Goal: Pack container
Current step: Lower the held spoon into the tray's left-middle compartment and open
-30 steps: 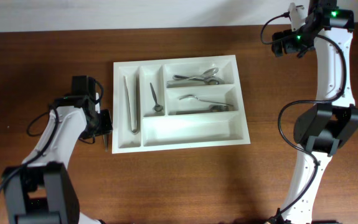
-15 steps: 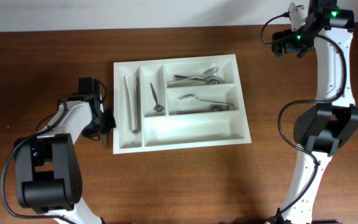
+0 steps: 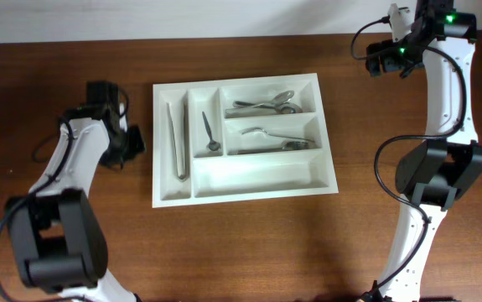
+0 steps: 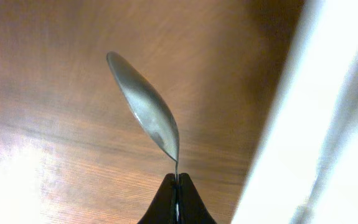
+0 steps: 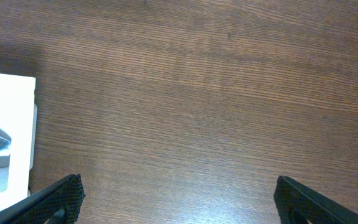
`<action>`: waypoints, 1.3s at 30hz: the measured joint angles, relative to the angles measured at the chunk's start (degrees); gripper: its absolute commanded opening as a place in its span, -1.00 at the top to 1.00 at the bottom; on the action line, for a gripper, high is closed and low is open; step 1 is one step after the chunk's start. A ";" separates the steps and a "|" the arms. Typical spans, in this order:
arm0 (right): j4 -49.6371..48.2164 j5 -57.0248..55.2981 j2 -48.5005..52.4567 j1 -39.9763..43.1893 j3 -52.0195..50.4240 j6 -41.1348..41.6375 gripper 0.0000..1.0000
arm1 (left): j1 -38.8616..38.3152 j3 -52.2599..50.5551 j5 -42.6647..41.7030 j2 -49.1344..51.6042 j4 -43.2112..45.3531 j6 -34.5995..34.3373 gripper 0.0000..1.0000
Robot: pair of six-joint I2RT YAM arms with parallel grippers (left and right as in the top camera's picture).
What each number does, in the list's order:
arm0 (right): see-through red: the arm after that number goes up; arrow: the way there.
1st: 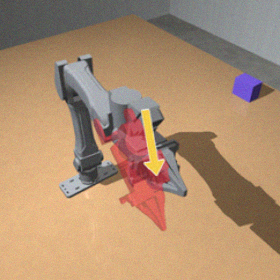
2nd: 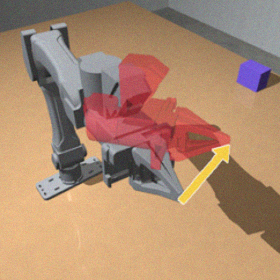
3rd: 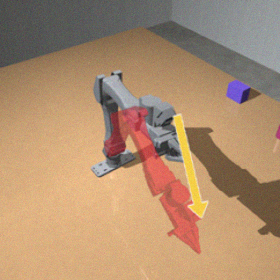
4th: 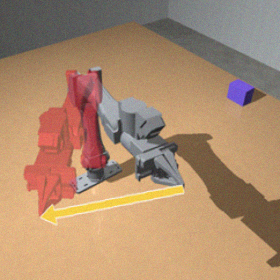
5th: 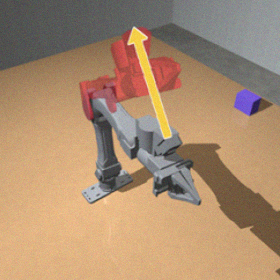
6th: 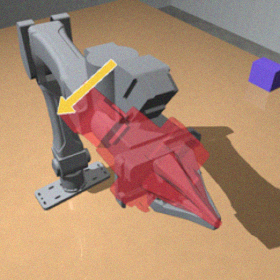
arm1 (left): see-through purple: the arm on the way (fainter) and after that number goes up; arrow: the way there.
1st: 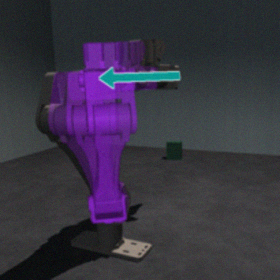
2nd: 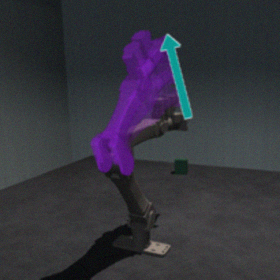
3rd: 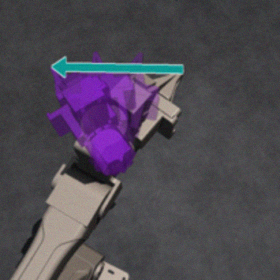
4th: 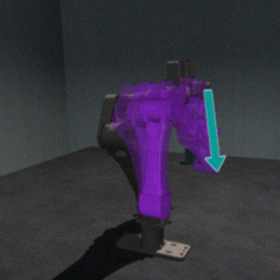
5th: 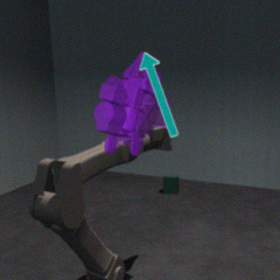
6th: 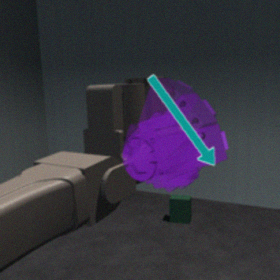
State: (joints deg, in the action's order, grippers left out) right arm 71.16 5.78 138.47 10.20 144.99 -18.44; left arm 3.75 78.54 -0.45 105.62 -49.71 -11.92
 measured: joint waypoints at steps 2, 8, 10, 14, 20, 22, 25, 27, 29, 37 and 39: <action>0.00 0.02 0.00 0.00 0.00 0.02 -0.97 | -1.57 2.47 -2.14 -1.97 -0.04 0.31 0.96; 0.02 0.02 0.00 0.00 0.00 0.00 -0.97 | -8.85 8.35 -5.49 -7.19 0.68 0.33 0.96; 0.00 0.02 0.00 0.00 0.00 0.02 -0.98 | -10.34 8.41 -6.03 -7.13 0.81 0.31 0.96; 0.00 0.02 0.00 0.00 0.00 0.00 -0.98 | -12.20 8.41 -6.40 -5.42 1.62 0.31 0.96; 0.00 0.02 0.00 0.00 0.00 0.02 -0.98 | -15.69 8.39 -6.73 -2.05 5.75 0.07 0.96; 0.00 0.02 0.00 0.00 0.00 0.02 -0.97 | -16.87 8.39 -6.75 -0.98 7.02 -0.37 0.96; 0.00 0.02 0.00 0.00 0.00 0.00 -0.97 | -17.86 8.39 -6.95 0.46 8.79 -0.98 0.96; 0.00 0.02 0.00 0.00 0.00 0.00 -0.97 | -17.92 8.39 -7.06 1.36 9.77 -1.20 0.96; 0.00 0.02 0.00 0.00 0.00 0.00 -0.97 | -17.92 8.39 -7.08 2.32 10.32 -1.22 0.96; 0.00 0.02 0.00 0.00 0.00 0.00 -0.97 | -17.92 8.35 -7.10 5.66 16.68 -1.22 0.80; 0.00 0.02 0.00 0.00 0.00 -0.02 -0.97 | -17.92 8.35 -7.10 6.08 17.29 -1.40 0.56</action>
State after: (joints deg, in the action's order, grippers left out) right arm 71.16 5.80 138.47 10.20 144.99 -18.46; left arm -14.17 86.89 -7.55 111.70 -32.42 -13.32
